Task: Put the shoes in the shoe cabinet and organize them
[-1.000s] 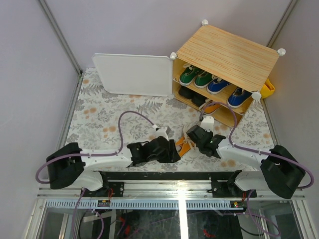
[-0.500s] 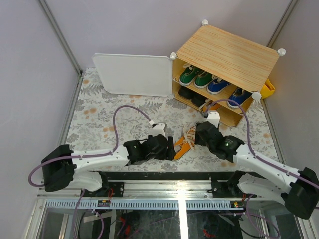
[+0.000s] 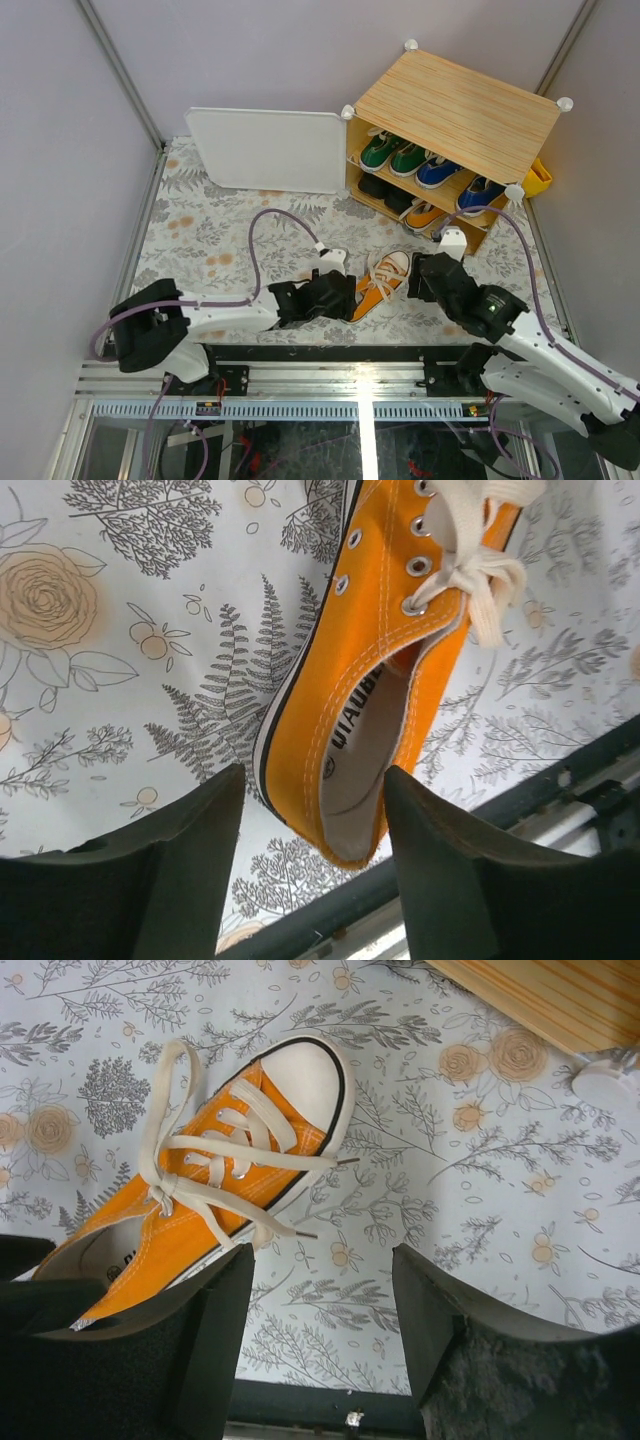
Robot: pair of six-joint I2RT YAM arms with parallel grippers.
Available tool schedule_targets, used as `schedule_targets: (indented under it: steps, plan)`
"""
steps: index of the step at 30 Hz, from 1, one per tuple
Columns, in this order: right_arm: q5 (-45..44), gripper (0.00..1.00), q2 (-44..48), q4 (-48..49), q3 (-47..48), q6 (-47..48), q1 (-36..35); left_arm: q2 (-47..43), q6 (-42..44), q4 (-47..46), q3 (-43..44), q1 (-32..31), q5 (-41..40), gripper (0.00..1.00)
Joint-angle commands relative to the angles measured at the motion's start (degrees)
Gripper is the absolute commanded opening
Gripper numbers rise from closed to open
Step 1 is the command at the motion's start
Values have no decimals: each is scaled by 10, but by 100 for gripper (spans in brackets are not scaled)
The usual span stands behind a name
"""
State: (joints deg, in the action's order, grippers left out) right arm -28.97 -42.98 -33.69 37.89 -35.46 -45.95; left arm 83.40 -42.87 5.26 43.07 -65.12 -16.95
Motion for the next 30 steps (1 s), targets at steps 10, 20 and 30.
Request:
schedule_targets:
  steps: [10,20,30]
  plan:
    - [-49,66,76,-136,129,19,3,98,-1,-57,35,5,47,0]
    - [-120,66,92,-190,220,31,3,166,12,-82,161,6,41,0]
    - [-153,69,89,-221,255,45,3,249,24,-81,303,7,76,0]
